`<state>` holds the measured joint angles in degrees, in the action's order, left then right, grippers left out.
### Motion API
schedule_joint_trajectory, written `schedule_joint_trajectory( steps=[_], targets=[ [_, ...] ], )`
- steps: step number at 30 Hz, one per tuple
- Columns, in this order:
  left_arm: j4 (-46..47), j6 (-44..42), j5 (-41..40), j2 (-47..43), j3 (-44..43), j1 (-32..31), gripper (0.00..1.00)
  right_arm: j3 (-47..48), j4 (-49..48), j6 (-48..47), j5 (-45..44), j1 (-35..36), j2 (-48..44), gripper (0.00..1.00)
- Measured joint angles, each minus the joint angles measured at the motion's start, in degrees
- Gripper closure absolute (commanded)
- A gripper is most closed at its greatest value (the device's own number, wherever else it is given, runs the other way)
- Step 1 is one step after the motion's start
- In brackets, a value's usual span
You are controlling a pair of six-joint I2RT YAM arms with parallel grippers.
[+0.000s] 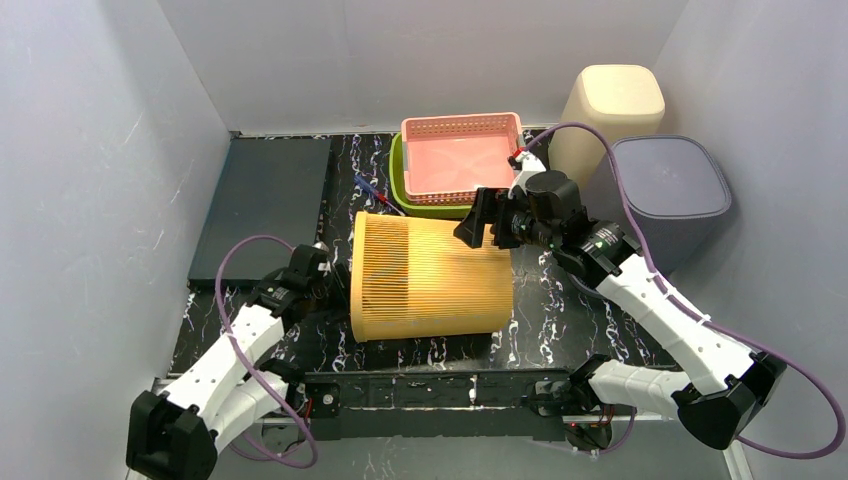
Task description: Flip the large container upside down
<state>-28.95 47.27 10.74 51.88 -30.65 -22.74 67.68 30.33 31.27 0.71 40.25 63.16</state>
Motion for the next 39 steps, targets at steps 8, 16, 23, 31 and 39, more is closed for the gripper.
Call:
schedule_joint_trajectory(
  steps=[8,16,23,31,39],
  targets=[
    [-12.09,-3.78,-6.88,-4.72,-11.74,0.00,0.29,0.22,3.19,-1.36,-4.17,0.00,1.11,0.01],
    [-22.62,-6.80,-13.60,-6.95,-21.05,0.00,0.26,0.39,7.10,-2.34,-10.10,0.00,2.23,0.01],
    [-28.61,-8.11,-14.97,-9.79,-31.43,0.00,0.25,-0.15,7.30,-1.99,-14.95,0.00,0.35,0.01],
    [-27.04,-10.80,-5.16,-10.82,-35.71,0.00,0.28,-3.15,6.01,-0.24,-16.79,0.00,-1.68,0.01],
    [-25.46,-11.74,1.75,-6.93,-34.16,-0.02,0.41,-5.29,3.67,1.49,-14.32,0.00,-1.84,0.01]
  ],
)
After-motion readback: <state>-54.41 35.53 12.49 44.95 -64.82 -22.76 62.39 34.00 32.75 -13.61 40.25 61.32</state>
